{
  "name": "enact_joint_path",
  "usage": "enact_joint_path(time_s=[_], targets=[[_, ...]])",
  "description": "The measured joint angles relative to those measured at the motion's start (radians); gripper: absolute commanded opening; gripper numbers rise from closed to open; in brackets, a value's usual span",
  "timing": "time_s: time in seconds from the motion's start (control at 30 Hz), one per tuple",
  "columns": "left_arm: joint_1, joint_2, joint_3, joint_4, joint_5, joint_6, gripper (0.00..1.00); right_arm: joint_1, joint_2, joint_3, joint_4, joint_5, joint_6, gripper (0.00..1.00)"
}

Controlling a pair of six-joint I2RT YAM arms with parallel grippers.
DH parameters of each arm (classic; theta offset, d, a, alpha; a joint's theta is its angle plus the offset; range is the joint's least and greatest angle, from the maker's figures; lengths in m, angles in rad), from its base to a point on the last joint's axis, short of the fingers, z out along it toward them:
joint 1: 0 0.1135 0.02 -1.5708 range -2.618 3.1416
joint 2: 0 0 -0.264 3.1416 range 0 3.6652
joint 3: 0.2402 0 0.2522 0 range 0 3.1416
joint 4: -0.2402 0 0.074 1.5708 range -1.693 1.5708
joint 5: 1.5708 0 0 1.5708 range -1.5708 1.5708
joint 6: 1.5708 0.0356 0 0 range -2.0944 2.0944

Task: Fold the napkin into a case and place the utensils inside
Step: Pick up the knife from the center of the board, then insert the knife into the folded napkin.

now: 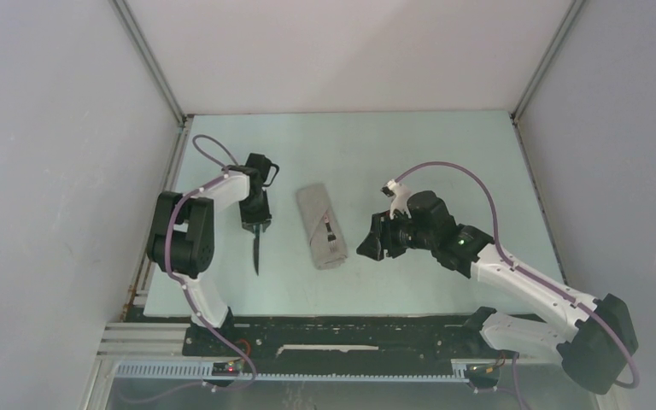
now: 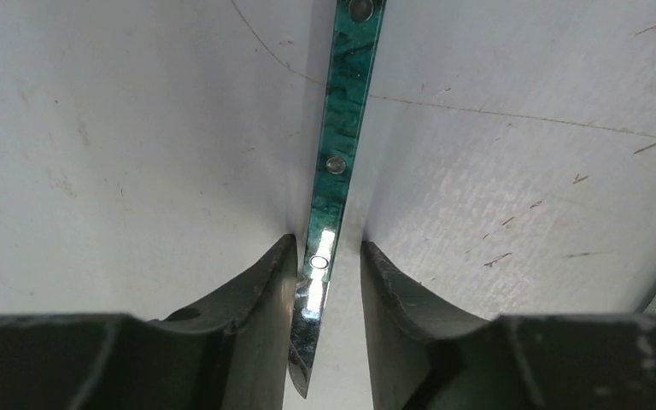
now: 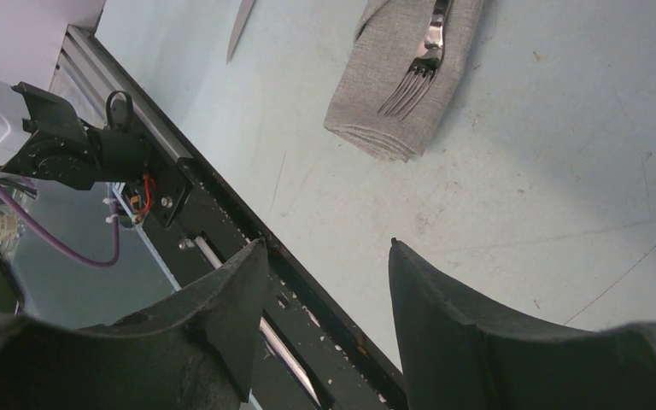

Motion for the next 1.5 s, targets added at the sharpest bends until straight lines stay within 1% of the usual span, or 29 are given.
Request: enact_joint_path(time_s=[0.03, 0.17, 0.2, 0.27, 0.3, 0.47, 0.57, 0.67, 0.73, 0.8, 0.9, 1.0, 1.13, 1.23, 1.27, 1.33, 1.37, 1.5], targets=[[0.0, -0.002, -0.003, 0.0, 0.001, -0.003, 0.39, 0.0, -0.001, 0.0, 0.0, 0.0, 0.0, 0.62], [0.0, -0.015, -0.021, 0.001, 0.015, -0.014, 0.26, 0.0, -0.014, 0.0, -0.001, 0.003, 0.006, 0.62], [0.0, -0.015, -0.021, 0.001, 0.021, -0.014, 0.2, 0.0, -0.019, 0.0, -0.001, 0.003, 0.007, 0.62], [0.0, -0.015, -0.022, 0.001, 0.027, -0.019, 0.03, 0.0, -0.028, 0.0, -0.001, 0.003, 0.01, 0.62], [0.0, -0.015, -0.022, 0.001, 0.029, -0.021, 0.01, 0.0, -0.032, 0.0, -0.001, 0.003, 0.01, 0.62], [-0.006, -0.028, -0.032, 0.003, 0.026, -0.024, 0.0, 0.0, -0.053, 0.0, -0.01, 0.01, 0.01, 0.62], [-0.033, -0.119, -0.116, -0.016, 0.027, -0.055, 0.0, 0.0, -0.069, 0.0, -0.022, 0.02, 0.01, 0.61], [-0.116, -0.279, -0.188, -0.072, 0.045, -0.118, 0.0, 0.0, -0.092, 0.0, -0.043, 0.029, 0.01, 0.62], [-0.198, -0.383, -0.194, -0.11, 0.065, -0.171, 0.0, 0.0, -0.109, 0.0, -0.054, 0.032, 0.01, 0.62], [-0.296, -0.457, -0.164, -0.143, 0.109, -0.228, 0.0, 0.0, -0.134, 0.0, -0.067, 0.037, 0.01, 0.62], [-0.389, -0.454, -0.101, -0.172, 0.171, -0.29, 0.0, 0.0, -0.165, 0.0, -0.075, 0.042, 0.01, 0.62], [-0.465, -0.359, 0.004, -0.218, 0.234, -0.353, 0.0, 0.0, -0.188, 0.0, -0.082, 0.049, 0.01, 0.62], [-0.518, -0.233, 0.1, -0.243, 0.299, -0.414, 0.0, 0.0, -0.205, 0.0, -0.096, 0.061, 0.01, 0.63], [-0.541, -0.187, 0.106, -0.242, 0.342, -0.466, 0.0, 0.0, -0.212, 0.0, -0.105, 0.078, 0.01, 0.69], [-0.546, -0.179, 0.104, -0.242, 0.35, -0.484, 0.0, 0.0, -0.214, 0.0, -0.106, 0.086, 0.012, 0.74], [-0.553, -0.174, 0.087, -0.23, 0.371, -0.525, 0.0, 0.0, -0.218, 0.0, -0.108, 0.104, 0.019, 0.98], [-0.555, -0.174, 0.076, -0.222, 0.376, -0.544, 0.0, 0.0, -0.221, 0.0, -0.111, 0.117, 0.026, 0.99], [-0.557, -0.164, 0.047, -0.201, 0.383, -0.602, 0.0, -0.001, -0.252, 0.0, -0.124, 0.174, 0.045, 1.0]])
